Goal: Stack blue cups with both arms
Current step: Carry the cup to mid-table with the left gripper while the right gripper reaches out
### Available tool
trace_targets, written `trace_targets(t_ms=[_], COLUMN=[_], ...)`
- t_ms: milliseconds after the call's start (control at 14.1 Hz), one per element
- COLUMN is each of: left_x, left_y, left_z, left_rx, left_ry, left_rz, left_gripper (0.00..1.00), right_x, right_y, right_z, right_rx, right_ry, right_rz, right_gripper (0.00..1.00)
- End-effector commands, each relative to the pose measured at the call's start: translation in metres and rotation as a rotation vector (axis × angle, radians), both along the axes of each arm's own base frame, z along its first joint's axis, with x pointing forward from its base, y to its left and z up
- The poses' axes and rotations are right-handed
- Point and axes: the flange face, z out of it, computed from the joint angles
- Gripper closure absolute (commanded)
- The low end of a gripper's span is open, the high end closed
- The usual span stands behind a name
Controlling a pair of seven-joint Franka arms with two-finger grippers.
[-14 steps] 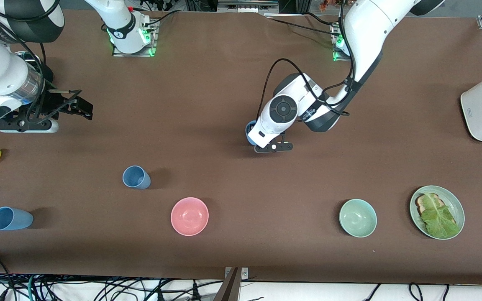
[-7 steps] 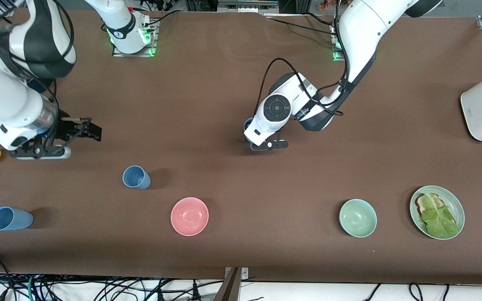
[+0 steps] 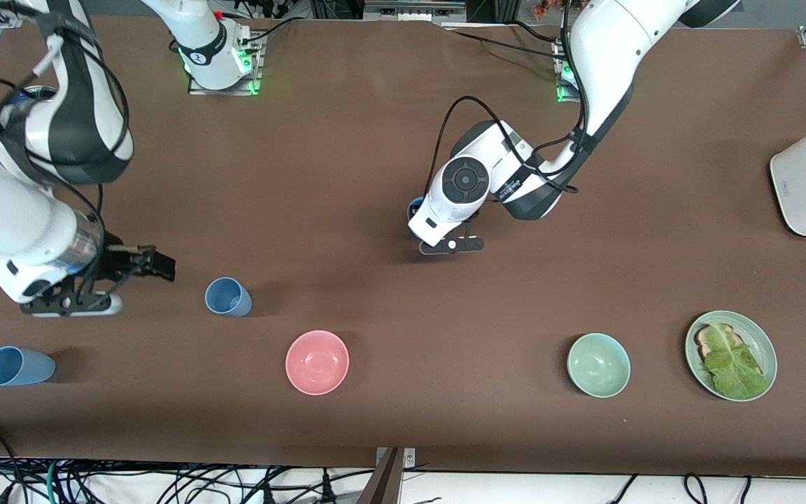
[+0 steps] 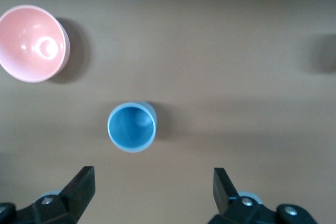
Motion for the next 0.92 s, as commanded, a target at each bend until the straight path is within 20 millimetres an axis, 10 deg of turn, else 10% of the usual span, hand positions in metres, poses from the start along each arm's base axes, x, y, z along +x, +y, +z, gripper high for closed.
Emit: trace_targets(t_ms=[0,426,851], left_x=[-0.004,0.014,0.058], left_y=[0.003,0.022,0.115], left_z=[0.047,0.15,0.231], left_rx=[0.044,0.104,0.083], left_ry=[-0.039,0.004,0.0], left_rz=[-0.024,-0.059,-0.123], left_gripper=[0.0,0.0,0.0], right_x=[0.036,0.029,0.011], right_y=[0.012,0.013,0.012], right_z=[-0.051,-0.105,-0.138], right_rx=[0.018,0.01,0.003], right_ry=[-0.002,0.04,0.078], right_rz=[0.016,0.016,0.018], right_gripper=[0.0,0.0,0.0])
